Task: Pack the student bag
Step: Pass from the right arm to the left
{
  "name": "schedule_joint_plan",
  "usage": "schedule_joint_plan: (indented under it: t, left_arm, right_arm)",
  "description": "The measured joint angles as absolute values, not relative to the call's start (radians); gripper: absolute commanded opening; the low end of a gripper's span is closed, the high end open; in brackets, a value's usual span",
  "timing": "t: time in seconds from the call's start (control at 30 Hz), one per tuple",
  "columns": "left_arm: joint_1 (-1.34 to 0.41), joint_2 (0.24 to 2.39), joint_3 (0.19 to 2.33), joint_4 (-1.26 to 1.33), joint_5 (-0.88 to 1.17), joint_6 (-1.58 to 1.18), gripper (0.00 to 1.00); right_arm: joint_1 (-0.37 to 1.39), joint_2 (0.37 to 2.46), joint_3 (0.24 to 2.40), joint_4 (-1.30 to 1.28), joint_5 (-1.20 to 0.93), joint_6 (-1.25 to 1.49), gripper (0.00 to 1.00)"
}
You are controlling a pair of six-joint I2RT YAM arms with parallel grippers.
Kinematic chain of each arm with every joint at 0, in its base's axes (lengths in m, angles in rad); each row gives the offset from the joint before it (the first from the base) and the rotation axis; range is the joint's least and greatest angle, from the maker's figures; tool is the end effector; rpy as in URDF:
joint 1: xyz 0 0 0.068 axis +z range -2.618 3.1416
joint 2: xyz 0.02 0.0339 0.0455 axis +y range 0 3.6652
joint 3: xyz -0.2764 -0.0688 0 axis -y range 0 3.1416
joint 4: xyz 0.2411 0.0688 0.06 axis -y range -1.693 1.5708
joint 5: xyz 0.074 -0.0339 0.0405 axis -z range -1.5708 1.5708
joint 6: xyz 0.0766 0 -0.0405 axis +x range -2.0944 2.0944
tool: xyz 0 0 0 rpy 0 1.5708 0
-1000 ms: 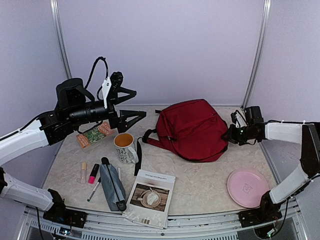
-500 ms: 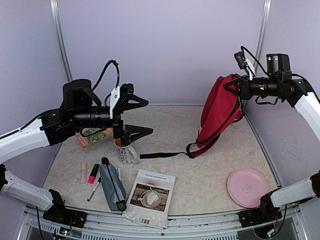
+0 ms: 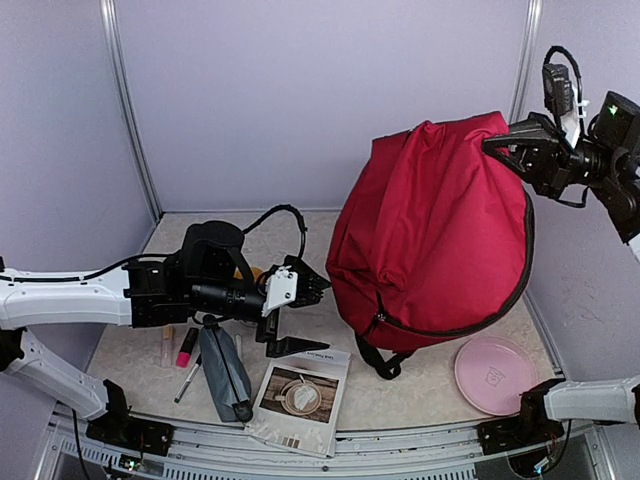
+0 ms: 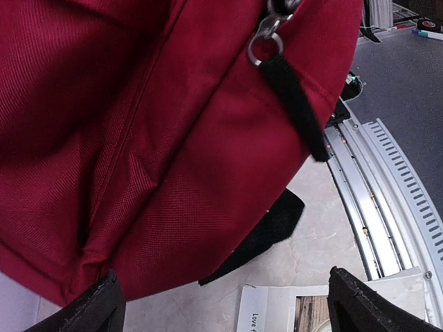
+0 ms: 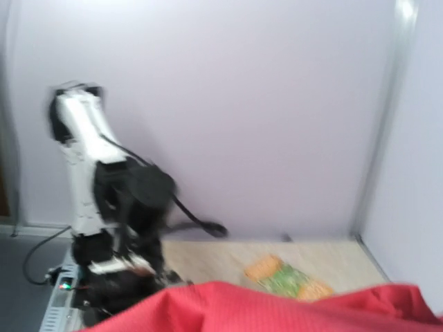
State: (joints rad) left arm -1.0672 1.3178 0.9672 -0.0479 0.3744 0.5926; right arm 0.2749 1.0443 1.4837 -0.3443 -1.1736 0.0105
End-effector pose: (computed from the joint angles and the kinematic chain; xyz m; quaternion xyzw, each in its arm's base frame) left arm 0.1356 -0.3041 0.2983 0.6734 0.4765 -0.2785 0.4918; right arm 0.1511 0.1160 0.5192 -0.4800 0.5013 0.4563 0.5569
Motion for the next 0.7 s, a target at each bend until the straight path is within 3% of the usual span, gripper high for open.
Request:
schedule_joint_plan:
  t: [0.2,0.33,0.7]
  left_arm:
    - [-1.11,1.339,0.887,0.168,0.271,0.58,0.99]
    - [-1.203,1.386,0.854,0.364,0.128,0.636,0.99]
    - [-1.258,1.58,0.877,0.68,-0.113,0.737,0.99]
  right_arm:
    - [0.275,1.051,1.281,0.172,-1.255,0.386,0.0]
    - [0.279,1.153,1.263,0.37,-1.228,0.577,0.0]
    - [0.28,1.211,1.383,0.527,-1.209,0.733,0.0]
